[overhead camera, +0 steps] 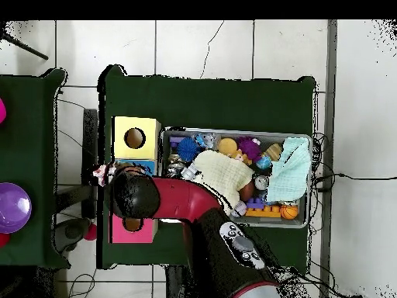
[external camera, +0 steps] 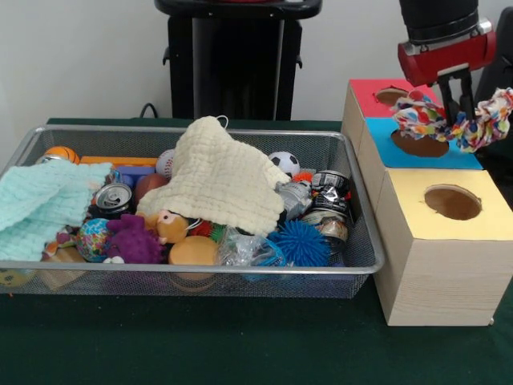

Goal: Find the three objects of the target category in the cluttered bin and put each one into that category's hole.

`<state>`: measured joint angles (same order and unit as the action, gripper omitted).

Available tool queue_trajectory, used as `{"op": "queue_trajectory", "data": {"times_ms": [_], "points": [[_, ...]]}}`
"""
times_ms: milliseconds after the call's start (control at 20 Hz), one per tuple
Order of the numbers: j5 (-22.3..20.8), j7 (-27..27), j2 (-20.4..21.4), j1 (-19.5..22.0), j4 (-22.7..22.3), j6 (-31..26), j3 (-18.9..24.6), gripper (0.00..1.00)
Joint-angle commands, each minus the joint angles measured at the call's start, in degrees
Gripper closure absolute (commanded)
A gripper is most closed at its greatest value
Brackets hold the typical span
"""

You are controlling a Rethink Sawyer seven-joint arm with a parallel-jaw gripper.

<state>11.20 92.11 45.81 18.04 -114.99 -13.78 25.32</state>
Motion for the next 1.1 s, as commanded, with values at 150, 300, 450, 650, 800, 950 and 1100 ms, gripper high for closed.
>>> {"op": "queue_trajectory", "data": {"times_ms": [150,300,450,650,800,950,1100], "points": [[-1.1,9.0,-0.2,0.9,3.3,2.8,-4.0,1.00],[-1.1,8.5,0.7,0.8,3.6,1.6,-4.6,1.00],[-1.1,8.2,1.3,0.5,4.2,0.9,-5.2,1.00],[-1.1,8.8,0.5,0.8,4.0,3.9,-5.0,1.00],[-1.4,8.8,0.3,0.0,4.5,4.5,-5.7,1.00],[-1.3,8.9,0.0,-1.6,5.5,4.7,-7.3,1.00],[-0.5,9.9,-0.8,-4.2,7.1,4.6,-10.0,1.00]]}}
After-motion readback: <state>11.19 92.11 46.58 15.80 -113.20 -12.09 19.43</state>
